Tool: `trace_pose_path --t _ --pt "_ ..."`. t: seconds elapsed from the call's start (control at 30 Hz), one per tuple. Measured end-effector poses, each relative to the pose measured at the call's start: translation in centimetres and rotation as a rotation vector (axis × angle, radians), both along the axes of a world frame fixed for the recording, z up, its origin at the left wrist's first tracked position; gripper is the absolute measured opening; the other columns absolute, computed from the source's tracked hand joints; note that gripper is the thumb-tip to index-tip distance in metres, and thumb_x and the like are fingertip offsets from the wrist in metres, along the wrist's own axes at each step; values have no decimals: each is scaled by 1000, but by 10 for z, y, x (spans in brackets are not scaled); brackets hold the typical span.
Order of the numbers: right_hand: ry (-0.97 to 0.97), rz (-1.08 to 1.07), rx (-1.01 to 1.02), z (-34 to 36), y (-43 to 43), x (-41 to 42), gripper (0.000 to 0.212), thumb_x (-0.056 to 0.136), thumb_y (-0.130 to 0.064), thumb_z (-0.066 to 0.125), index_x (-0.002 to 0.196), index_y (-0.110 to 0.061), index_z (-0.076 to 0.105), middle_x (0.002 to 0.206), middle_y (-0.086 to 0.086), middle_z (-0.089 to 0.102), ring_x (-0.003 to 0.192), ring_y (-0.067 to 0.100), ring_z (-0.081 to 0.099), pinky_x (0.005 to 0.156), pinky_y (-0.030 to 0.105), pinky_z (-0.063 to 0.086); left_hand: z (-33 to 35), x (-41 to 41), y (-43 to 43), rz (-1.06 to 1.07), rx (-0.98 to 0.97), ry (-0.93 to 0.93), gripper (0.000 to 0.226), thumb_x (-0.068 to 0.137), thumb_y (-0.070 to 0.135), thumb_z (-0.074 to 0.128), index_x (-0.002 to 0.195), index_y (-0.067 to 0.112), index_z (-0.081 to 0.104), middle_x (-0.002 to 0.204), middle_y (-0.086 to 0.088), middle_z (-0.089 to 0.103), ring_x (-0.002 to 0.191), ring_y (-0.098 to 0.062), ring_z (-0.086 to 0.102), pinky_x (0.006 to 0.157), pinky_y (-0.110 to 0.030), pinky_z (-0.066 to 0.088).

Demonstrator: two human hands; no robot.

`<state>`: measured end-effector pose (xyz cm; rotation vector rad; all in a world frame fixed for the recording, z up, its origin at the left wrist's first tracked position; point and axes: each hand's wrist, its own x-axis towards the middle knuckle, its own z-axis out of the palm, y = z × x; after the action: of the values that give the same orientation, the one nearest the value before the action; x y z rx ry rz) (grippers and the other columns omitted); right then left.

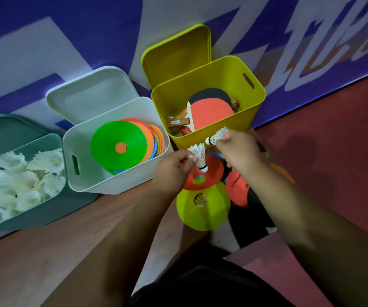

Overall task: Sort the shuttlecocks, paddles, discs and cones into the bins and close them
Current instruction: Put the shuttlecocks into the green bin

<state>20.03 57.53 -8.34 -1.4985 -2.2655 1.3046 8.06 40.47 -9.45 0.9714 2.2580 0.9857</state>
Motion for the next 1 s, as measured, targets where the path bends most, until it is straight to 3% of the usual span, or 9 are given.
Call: trace_pose_path --t 0.17,0.33,0.47,0.6,0.77,1.0 --pt "109 159 37 30 -43 -38 18 83 -39 61 83 -22 67 71 0 72 69 28 69 67 44 61 19 -16 -53 146 78 -6 18 95 43 68 86 27 71 76 4 67 73 -9 62 69 -32 48" --pt "226 301 19 42 -93 -89 11 83 -36 67 75 -30 63 72 -7 71 75 23 73 73 41 61 38 -35 -121 372 96 26 14 96 33 74 84 26 73 68 17 62 67 1 57 62 -17 39" --pt "278 425 -38 50 -142 -123 8 82 -39 66 77 -33 65 66 -8 67 60 15 63 61 31 50 52 -46 -184 562 104 -5 15 97 36 73 87 24 74 65 17 59 62 2 54 58 -13 38" --pt "233 515 -113 58 -195 -154 8 94 -29 67 87 -26 69 70 -2 75 42 15 58 40 23 45 65 -52 -242 722 139 -55 13 97 34 74 89 24 74 67 11 62 59 1 52 54 -13 38" --pt "242 646 -70 72 -253 -198 11 94 -31 66 85 -27 69 70 -7 75 51 19 66 46 29 52 70 -68 -309 855 147 -34 12 95 35 75 87 26 73 66 11 61 61 -1 53 56 -17 40" --pt "416 614 10 85 -310 -257 9 92 -35 67 86 -29 68 75 -4 74 63 16 68 63 32 55 77 -113 -378 954 238 -31 9 94 29 76 87 25 72 66 14 58 61 -6 53 67 -33 48"
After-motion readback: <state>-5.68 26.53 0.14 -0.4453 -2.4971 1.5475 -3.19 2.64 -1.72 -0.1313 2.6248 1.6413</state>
